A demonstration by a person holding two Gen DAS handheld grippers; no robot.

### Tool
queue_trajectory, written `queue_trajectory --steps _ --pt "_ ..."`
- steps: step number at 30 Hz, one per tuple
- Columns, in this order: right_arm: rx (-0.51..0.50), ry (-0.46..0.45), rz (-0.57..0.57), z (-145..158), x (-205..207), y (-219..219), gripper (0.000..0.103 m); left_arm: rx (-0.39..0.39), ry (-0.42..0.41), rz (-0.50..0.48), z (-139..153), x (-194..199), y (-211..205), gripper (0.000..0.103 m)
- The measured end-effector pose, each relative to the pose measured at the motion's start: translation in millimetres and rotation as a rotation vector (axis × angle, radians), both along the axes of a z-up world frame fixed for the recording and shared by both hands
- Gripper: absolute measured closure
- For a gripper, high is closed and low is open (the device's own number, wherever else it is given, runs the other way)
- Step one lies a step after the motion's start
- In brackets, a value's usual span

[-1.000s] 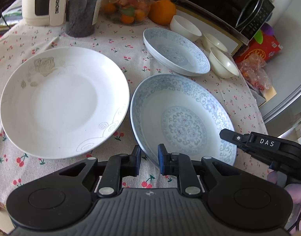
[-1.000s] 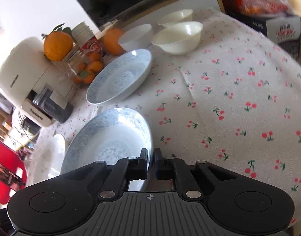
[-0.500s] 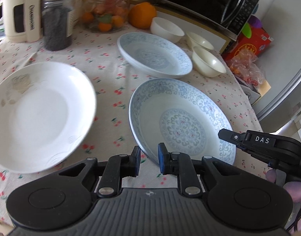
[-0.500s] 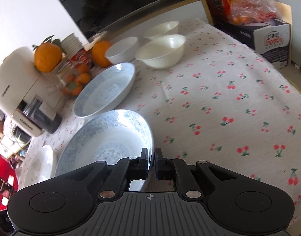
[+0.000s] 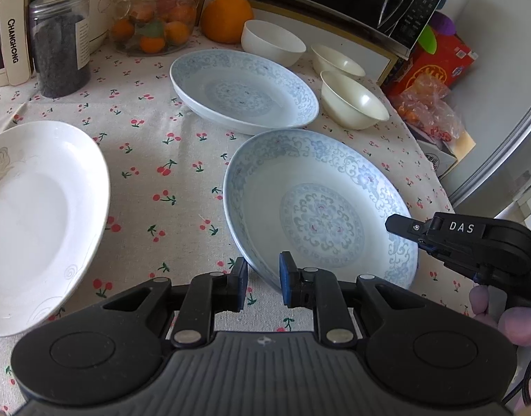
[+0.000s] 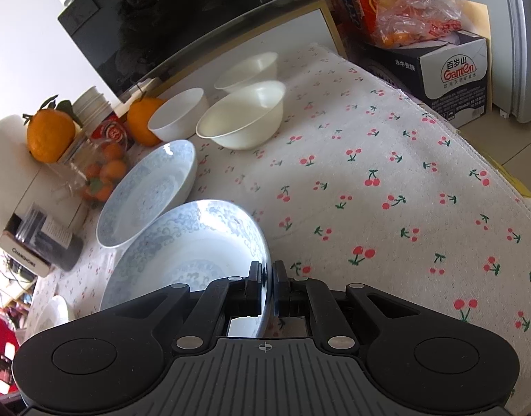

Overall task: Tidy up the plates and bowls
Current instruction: 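Close the right gripper on the rim of the nearer blue-patterned plate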

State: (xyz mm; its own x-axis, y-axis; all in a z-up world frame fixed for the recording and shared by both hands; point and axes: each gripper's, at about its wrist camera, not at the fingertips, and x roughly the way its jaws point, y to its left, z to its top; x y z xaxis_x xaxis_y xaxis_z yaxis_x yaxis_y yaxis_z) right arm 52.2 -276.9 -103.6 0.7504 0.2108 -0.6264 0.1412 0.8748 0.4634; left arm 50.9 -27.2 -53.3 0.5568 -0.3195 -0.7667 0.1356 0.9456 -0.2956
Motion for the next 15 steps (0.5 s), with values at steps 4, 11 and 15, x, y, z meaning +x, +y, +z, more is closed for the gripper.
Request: queue_trajectory --steps 4,11,15 --pt "-0.011 -0.002 0.003 0.5 1.5 0.8 0.096 -0.004 0.003 0.004 0.4 1.6 0.2 0.086" --pt "-0.009 0.0 0.005 0.7 4.5 2.2 0.096 -0.005 0.005 0.008 0.8 4.0 -0.4 0.086" --pt "-0.007 0.0 0.005 0.8 6.1 3.9 0.096 -0.004 0.004 0.014 0.8 5.2 0.7 0.086"
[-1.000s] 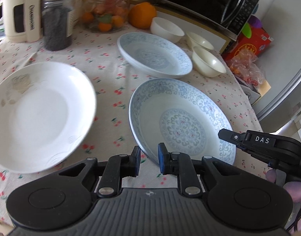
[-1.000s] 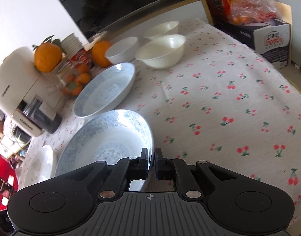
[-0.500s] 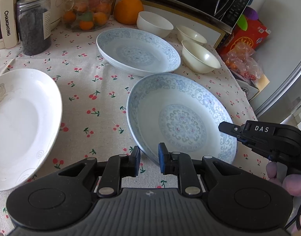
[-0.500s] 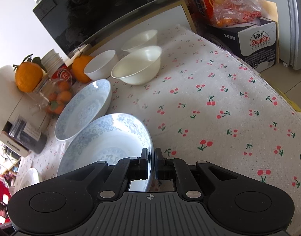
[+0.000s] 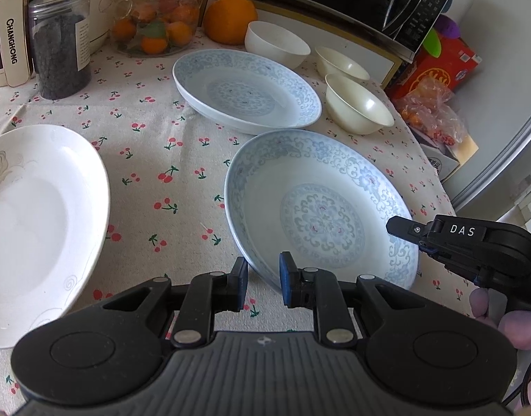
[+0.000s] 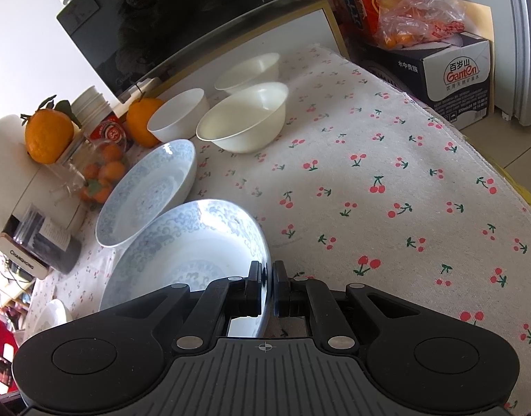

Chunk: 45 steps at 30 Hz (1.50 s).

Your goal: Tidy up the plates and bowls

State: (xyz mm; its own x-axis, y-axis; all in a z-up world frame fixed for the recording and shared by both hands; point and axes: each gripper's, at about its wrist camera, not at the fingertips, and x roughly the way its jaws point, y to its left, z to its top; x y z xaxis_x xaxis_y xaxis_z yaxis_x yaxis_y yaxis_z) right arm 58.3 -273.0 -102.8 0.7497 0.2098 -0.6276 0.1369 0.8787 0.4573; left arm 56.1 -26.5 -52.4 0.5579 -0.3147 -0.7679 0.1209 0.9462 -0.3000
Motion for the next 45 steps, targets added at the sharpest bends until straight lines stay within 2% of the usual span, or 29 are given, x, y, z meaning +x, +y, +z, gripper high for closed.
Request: queue_trajectory --steps 15,20,22,24,26,29,31,32,34,36,39,41,45 --pt "0.001 0.014 0.041 1.5 2.0 8.4 0.094 0.052 -0.018 0.033 0.9 8.7 3.5 0.088" --pt "-0.007 0.021 0.052 2.9 1.8 10.3 0.092 0.083 -0.015 0.015 1.8 10.2 1.5 0.087" --pt "0.0 0.027 0.051 3.2 1.8 9.5 0.092 0.106 -0.02 0.004 2.4 9.9 0.0 0.086" --pt "0.002 0.036 0.052 3.7 1.9 9.0 0.092 0.134 -0.018 0.003 3.3 9.5 -1.2 0.078" --pt "-0.005 0.049 0.053 5.1 1.7 9.7 0.091 0.135 -0.006 0.008 3.6 9.6 0.3 0.074" --pt "-0.032 0.063 0.052 10.6 -0.2 11.4 0.08 0.126 0.02 0.014 4.4 10.2 4.0 0.064" --pt "-0.039 0.069 0.05 15.9 -1.5 11.5 0.062 0.114 0.046 0.018 4.6 10.1 6.6 0.054" --pt "-0.039 0.071 0.045 19.5 -2.4 11.3 0.057 0.108 0.058 0.018 4.6 9.9 7.9 0.045" --pt "-0.027 0.067 0.036 26.9 -4.1 9.6 0.037 0.099 0.078 0.025 5.4 9.4 10.8 0.034" --pt "-0.006 0.057 0.03 34.5 -5.0 7.7 0.028 0.09 0.096 0.033 7.8 9.6 12.9 0.026" --pt "0.006 0.059 0.015 43.3 -3.1 5.8 0.021 0.074 0.109 0.058 14.4 11.5 16.3 0.012" --pt "-0.006 0.064 0.007 47.8 -0.4 6.6 0.016 0.089 0.1 0.07 20.4 13.2 16.4 0.009" --pt "-0.035 0.074 0.011 54.3 5.6 10.2 0.015 0.115 0.07 0.072 33.6 18.7 14.9 0.002"
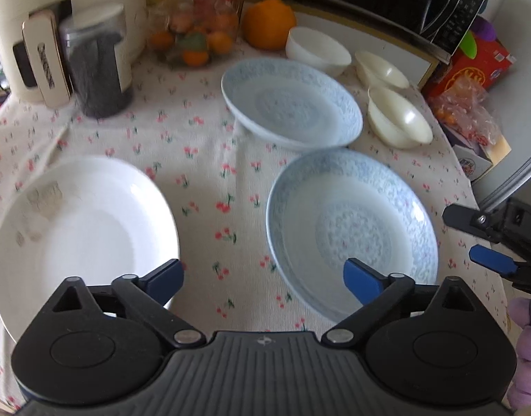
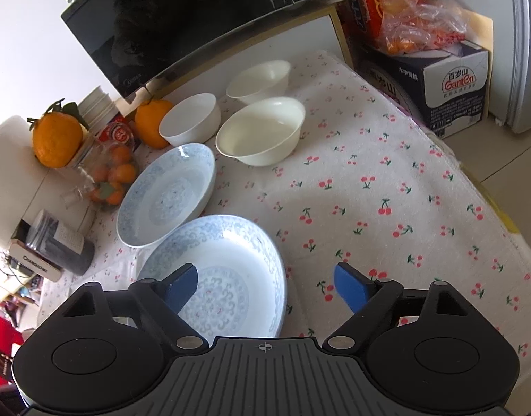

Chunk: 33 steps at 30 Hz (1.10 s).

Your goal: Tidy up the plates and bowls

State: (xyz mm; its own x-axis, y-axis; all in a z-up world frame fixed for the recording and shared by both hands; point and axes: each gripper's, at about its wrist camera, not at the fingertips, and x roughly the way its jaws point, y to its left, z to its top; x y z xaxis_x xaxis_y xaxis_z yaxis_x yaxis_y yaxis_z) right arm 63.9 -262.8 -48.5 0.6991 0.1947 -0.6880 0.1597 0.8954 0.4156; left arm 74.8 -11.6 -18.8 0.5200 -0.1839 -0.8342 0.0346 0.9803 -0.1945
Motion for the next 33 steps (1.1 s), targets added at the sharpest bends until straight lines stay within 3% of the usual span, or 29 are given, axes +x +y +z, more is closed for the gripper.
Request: queue_trajectory --steps 10,19,23,33 --pt "-0.05 -0.029 0.03 26.4 26.5 13.8 0.015 0.004 -0.029 0.028 21.6 28.3 3.9 0.001" --pt "-0.054 -0.052 0.044 37.2 69.9 28.3 0.015 -0.009 -0.03 0.113 20.9 64.2 22.7 0.001" --pt "-0.038 -0.059 0.046 29.4 88.2 31.5 0.015 -0.009 -0.045 0.151 13.7 80.4 30.7 0.001" --pt "0.048 0.038 0.027 0.4 129.5 35.0 0.015 -0.013 -0.038 0.204 -6.0 123.7 44.1 0.001"
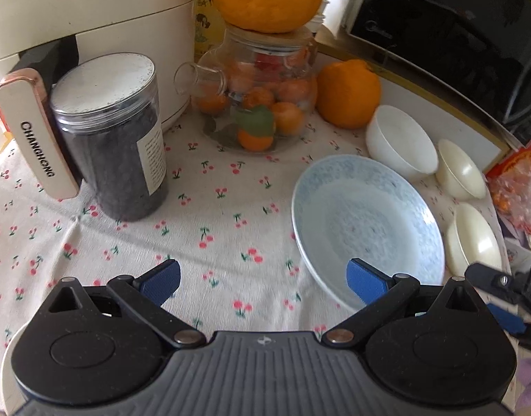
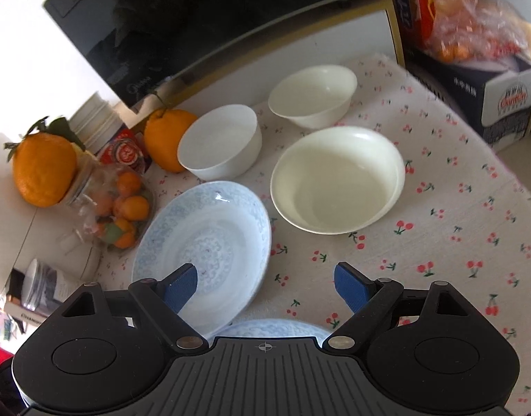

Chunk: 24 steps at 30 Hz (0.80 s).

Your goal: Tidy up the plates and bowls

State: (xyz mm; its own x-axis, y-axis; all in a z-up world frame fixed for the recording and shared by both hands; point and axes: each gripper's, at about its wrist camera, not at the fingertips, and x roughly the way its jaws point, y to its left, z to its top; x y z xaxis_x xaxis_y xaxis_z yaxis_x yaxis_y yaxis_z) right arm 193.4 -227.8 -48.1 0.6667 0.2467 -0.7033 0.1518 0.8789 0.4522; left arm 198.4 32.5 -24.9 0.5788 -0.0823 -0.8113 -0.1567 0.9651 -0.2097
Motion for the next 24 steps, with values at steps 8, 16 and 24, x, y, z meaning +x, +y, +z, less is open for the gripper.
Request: queue_trajectory --steps 8,16,24 --pt "0.098 0.025 -0.02 -20.4 21.9 -2.8 0.015 -0.083 -0.035 0.036 -16.6 22.4 2.2 0.011" --pt "0.168 0.004 -0.02 -31.5 35.7 -3.1 0.016 -0.159 -0.072 0.035 -24.5 31.8 -3.0 0.029" --pt "0.186 0.014 -0.044 -39.5 39.3 0.2 0.029 -0.225 -0.048 0.042 -31.6 36.0 -7.7 0.051"
